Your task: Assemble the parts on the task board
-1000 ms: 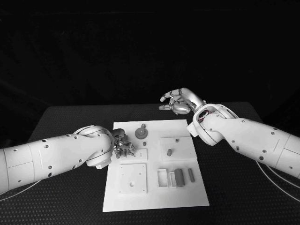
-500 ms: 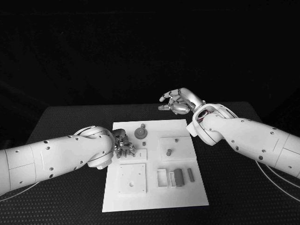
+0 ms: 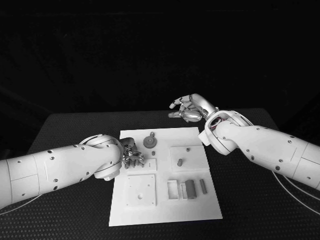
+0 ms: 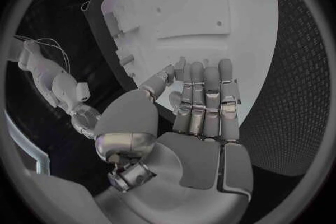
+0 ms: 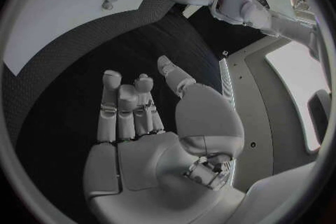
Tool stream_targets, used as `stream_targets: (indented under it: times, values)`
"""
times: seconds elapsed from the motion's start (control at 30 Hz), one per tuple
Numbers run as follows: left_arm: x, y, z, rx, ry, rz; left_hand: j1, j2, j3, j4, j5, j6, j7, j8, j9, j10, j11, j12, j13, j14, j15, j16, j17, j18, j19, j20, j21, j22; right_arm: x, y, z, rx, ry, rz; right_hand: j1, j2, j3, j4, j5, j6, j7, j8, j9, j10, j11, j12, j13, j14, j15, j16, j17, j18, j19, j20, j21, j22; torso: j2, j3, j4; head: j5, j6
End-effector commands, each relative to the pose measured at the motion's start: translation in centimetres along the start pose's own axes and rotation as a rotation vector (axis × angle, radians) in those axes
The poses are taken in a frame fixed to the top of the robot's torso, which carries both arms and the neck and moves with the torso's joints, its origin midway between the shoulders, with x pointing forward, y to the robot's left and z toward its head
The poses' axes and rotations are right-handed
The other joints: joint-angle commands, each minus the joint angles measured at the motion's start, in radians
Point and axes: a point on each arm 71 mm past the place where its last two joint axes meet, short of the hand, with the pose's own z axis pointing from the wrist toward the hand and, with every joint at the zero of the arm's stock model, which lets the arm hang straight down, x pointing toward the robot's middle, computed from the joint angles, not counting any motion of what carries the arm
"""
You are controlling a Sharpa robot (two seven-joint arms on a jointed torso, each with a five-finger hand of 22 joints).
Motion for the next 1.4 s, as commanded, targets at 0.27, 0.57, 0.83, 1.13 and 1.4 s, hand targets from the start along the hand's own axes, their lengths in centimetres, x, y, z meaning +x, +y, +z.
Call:
stream_targets:
  times: [0.27, 0.57, 0.83, 1.13, 1.4]
  values:
    - [0.39, -0.18, 0.05, 0.001, 0.034, 0.019, 0.012, 0.012, -0.001, 0.004, -0.006, 0.011, -0.007, 0.005, 0.051, 0.001, -0.002, 0.007, -0.004, 0.001, -0.009, 0.01, -0.002, -0.014, 0.006, -0.005, 0.006, 0.006, 0.13, 0.09, 0.02, -0.004, 0.015, 0.001, -0.001, 0.009, -0.006, 0.001, -0.003, -0.025, 0.03, -0.005, -0.001, 0.0, 0.006, 0.007, -0.001, 0.004, 0.0, 0.0, -0.001, 0.014, 0.0, -0.003, -0.004, 0.007, 0.0, -0.0002, 0.0009, -0.002, -0.003]
    - [0.38, -0.14, 0.09, 0.0, 0.031, 0.017, 0.013, 0.014, 0.0, 0.004, -0.007, 0.011, -0.007, 0.005, 0.052, 0.001, -0.003, 0.009, -0.006, 0.0, -0.01, 0.014, -0.003, -0.014, 0.006, -0.006, 0.007, 0.008, 0.16, 0.09, 0.05, -0.003, 0.016, 0.001, -0.002, 0.01, -0.006, 0.002, -0.003, -0.025, 0.03, -0.005, -0.001, 0.0, 0.007, 0.007, -0.002, 0.004, 0.0, 0.0, -0.001, 0.014, 0.0, -0.003, -0.004, 0.007, 0.0, -0.0003, -0.0004, -0.002, -0.003]
    - [0.38, -0.1, 0.11, 0.0, 0.032, 0.004, 0.014, 0.016, 0.001, 0.003, -0.007, 0.011, -0.007, 0.005, 0.052, 0.001, -0.003, 0.01, -0.007, 0.0, -0.011, 0.016, -0.003, -0.014, 0.007, -0.006, 0.008, 0.01, 0.2, 0.09, 0.08, -0.003, 0.018, 0.001, -0.002, 0.01, -0.006, 0.001, -0.003, -0.024, 0.03, -0.005, -0.001, 0.0, 0.006, 0.007, -0.002, 0.004, 0.0, 0.0, -0.001, 0.014, 0.0, -0.003, -0.004, 0.007, 0.0, -0.0001, 0.0, -0.003, -0.004]
    - [0.21, 0.23, 0.17, -0.007, 0.028, -0.014, 0.016, 0.02, 0.003, 0.002, -0.007, 0.011, -0.007, 0.006, 0.053, 0.0, -0.003, 0.012, -0.009, 0.0, -0.012, 0.02, -0.004, -0.014, 0.007, -0.007, 0.01, 0.013, 0.2, 0.05, 0.09, -0.001, 0.019, 0.001, -0.001, 0.011, -0.007, 0.001, -0.003, -0.024, 0.03, -0.005, -0.001, 0.0, 0.006, 0.007, -0.002, 0.004, 0.0, 0.0, -0.002, 0.014, 0.0, -0.003, -0.004, 0.007, 0.0, 0.0, -0.0002, -0.003, -0.004]
    - [0.28, 0.4, 0.24, -0.015, 0.051, -0.03, 0.02, 0.023, 0.005, -0.001, -0.007, 0.012, -0.008, 0.006, 0.054, 0.0, -0.004, 0.015, -0.011, -0.001, -0.013, 0.024, -0.005, -0.014, 0.007, -0.008, 0.011, 0.016, 0.23, 0.04, 0.12, -0.001, 0.02, 0.001, -0.001, 0.011, -0.007, 0.001, -0.003, -0.024, 0.03, -0.005, -0.001, 0.0, 0.006, 0.008, -0.002, 0.004, 0.0, 0.0, -0.002, 0.014, 0.0, -0.003, -0.004, 0.007, 0.0, 0.0001, -0.0007, -0.003, -0.005]
